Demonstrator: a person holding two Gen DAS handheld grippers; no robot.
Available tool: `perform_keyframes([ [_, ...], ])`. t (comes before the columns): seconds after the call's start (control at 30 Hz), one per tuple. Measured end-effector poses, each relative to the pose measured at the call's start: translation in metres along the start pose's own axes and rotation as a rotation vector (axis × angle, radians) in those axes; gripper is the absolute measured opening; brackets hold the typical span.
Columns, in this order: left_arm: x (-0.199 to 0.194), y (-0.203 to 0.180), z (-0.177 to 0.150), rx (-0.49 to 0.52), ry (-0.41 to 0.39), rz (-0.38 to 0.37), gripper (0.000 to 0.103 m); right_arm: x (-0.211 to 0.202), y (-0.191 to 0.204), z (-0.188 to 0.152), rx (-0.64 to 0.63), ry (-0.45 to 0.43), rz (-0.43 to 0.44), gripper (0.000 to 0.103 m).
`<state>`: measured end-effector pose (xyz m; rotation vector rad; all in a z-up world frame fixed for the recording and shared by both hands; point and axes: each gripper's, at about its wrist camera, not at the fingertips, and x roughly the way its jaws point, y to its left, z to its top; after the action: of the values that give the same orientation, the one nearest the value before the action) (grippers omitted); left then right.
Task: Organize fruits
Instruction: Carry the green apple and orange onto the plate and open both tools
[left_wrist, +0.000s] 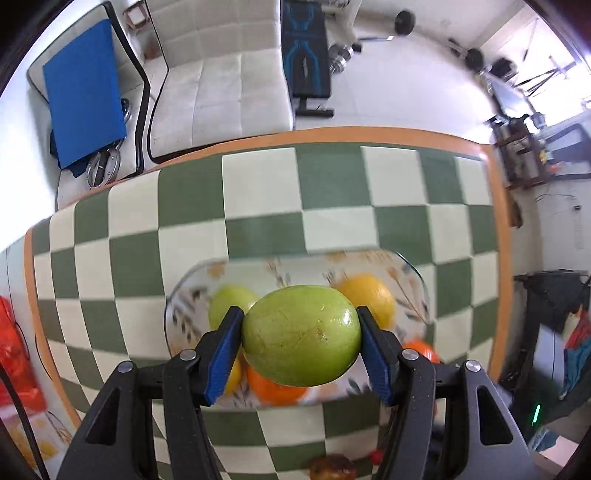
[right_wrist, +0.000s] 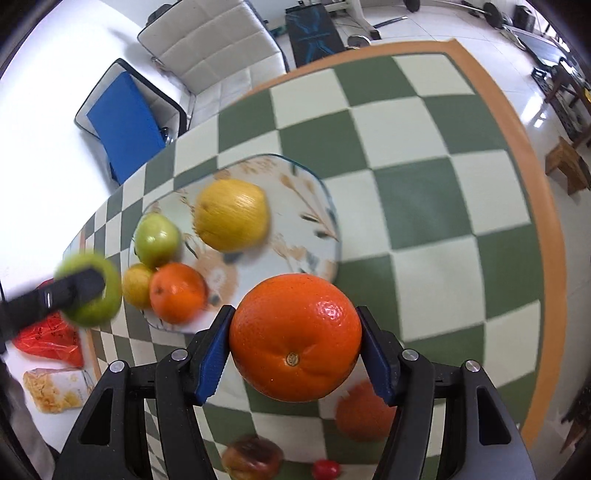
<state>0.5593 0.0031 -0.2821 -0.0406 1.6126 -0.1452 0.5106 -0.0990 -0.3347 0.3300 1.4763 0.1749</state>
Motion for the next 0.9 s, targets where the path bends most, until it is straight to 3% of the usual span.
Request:
perform_keyframes([
  [0.27,0.06,-0.011,0.029,0.064,0.133,0.087,0.059,0.044,0.02,0.017,-0.014,0.053,-0.009,0.067],
  [0.43,0.069,-0.009,0.027,0.034,0.163,0.049,0.059,0.062,0.026,0.024,-0.024,0.075,-0.015,0.067],
  [0.5,0.067,-0.008,0.024,0.029,0.151,0.042,0.06,0.065,0.025,0.026,-0.022,0.087,0.004,0.067],
  [0.57,0.059,-0.007,0.023,0.026,0.124,0.046,0.074,0.065,0.022,0.026,-0.01,0.101,0.009,0.068],
  [0.6,0.056,-0.007,0.023,0.025,0.112,0.037,0.086,0.066,0.021,0.026,-0.006,0.112,0.015,0.071],
  [0.7,0.044,-0.003,0.021,0.016,0.082,0.043,0.087,0.062,0.018,0.027,0.001,0.114,0.026,0.081],
  [0.9,0.015,0.011,0.003,-0.024,-0.022,0.076,0.087,0.043,0.019,0.027,-0.028,0.096,-0.014,0.084],
])
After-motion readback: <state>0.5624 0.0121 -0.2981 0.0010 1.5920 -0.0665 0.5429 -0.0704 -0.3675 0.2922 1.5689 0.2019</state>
